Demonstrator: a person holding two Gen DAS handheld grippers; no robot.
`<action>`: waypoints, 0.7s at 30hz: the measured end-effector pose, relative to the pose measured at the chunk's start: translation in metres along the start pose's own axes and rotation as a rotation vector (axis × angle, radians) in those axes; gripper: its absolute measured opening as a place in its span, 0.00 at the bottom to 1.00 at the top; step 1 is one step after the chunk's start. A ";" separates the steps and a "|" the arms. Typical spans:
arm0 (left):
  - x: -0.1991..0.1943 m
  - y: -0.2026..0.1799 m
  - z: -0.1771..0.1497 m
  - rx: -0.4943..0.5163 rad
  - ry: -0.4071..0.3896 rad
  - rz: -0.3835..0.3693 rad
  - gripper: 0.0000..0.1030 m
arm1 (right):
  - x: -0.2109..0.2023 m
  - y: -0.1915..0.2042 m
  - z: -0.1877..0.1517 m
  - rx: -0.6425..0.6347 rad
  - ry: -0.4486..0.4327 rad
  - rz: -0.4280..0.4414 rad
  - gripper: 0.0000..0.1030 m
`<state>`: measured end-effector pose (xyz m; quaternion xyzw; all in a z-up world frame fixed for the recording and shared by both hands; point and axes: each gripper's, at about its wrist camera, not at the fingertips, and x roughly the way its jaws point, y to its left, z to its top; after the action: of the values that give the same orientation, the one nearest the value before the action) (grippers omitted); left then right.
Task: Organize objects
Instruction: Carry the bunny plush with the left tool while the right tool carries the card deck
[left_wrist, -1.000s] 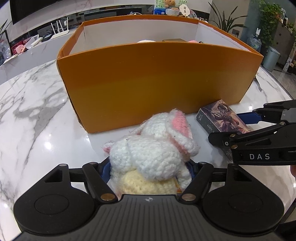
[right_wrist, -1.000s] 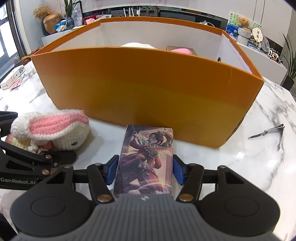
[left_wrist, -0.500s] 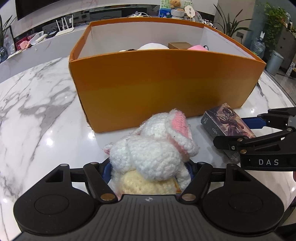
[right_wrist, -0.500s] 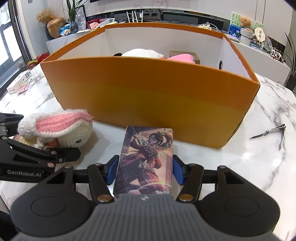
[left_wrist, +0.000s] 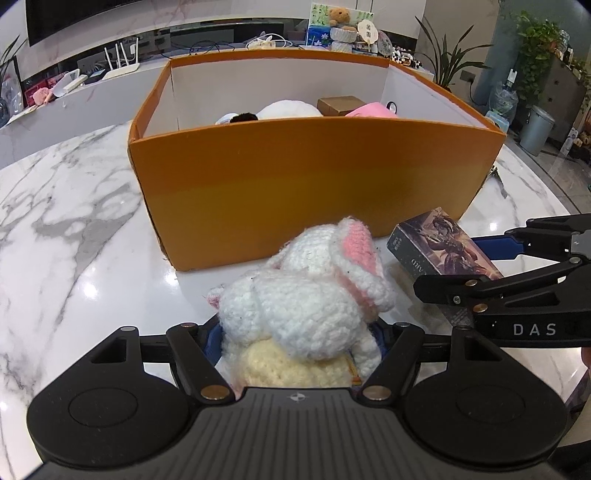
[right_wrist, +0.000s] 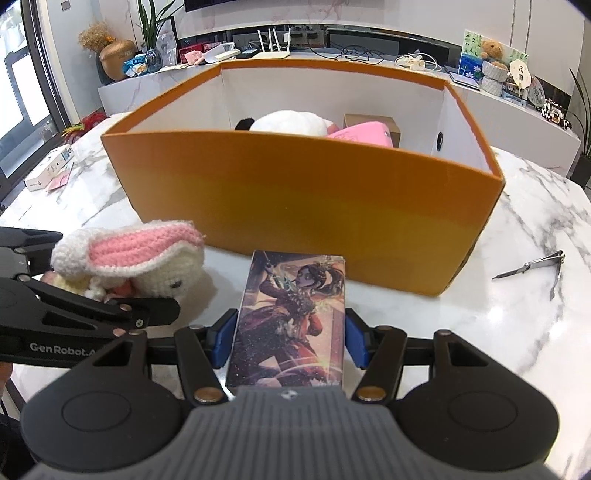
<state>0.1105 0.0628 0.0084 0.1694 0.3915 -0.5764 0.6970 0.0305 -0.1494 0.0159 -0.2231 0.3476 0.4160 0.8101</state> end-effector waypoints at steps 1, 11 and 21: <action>-0.001 0.000 0.000 0.000 -0.004 0.002 0.81 | -0.002 0.000 0.000 0.001 -0.004 0.000 0.60; -0.022 -0.004 0.001 -0.010 -0.049 -0.004 0.81 | -0.031 0.007 0.003 -0.007 -0.053 0.011 0.60; -0.043 -0.011 0.006 0.007 -0.106 0.002 0.81 | -0.059 0.011 0.008 -0.010 -0.110 0.022 0.60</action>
<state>0.1009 0.0845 0.0467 0.1414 0.3520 -0.5852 0.7167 -0.0003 -0.1686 0.0649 -0.2002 0.3026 0.4382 0.8224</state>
